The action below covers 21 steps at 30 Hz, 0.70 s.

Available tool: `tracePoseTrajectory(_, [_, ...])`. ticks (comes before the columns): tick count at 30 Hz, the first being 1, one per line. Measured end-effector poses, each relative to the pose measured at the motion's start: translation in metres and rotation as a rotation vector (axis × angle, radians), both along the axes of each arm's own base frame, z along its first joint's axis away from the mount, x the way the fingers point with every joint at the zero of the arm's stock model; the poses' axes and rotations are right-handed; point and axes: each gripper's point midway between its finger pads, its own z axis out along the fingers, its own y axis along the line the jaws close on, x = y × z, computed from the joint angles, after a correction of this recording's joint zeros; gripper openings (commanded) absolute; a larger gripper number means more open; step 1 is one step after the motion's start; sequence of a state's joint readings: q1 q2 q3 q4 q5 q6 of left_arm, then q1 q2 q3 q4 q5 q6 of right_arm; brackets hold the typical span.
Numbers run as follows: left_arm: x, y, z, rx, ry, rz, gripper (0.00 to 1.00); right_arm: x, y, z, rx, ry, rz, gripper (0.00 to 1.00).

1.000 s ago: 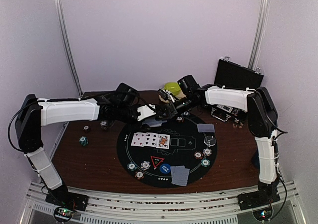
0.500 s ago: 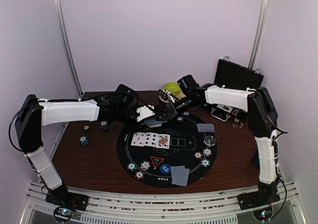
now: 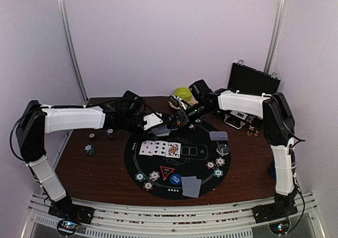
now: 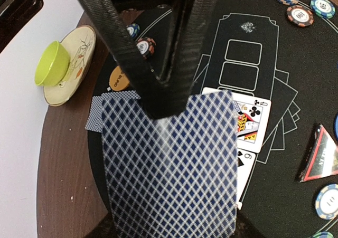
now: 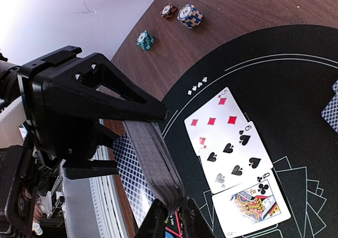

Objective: Distribute texas hold em gaming equipment
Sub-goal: Pick up the poker card from the face-down deck piles.

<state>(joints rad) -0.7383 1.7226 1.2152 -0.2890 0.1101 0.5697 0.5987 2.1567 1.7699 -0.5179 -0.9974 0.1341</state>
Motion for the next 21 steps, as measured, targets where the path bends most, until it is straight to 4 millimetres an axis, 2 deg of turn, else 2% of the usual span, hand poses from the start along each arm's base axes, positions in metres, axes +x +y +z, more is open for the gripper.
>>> tracePoseTrajectory(9, [0.0006, 0.0018, -0.0017, 0.004, 0.002, 0.005, 0.11, -0.0008, 0.0014, 0.0007, 0.006, 0.013, 0.008, 0.0])
tracePoseTrajectory(21, [0.0008, 0.0022, -0.0042, 0.005, 0.004, 0.006, 0.11, 0.0012, -0.0031, -0.0008, -0.008, 0.007, 0.006, 0.0])
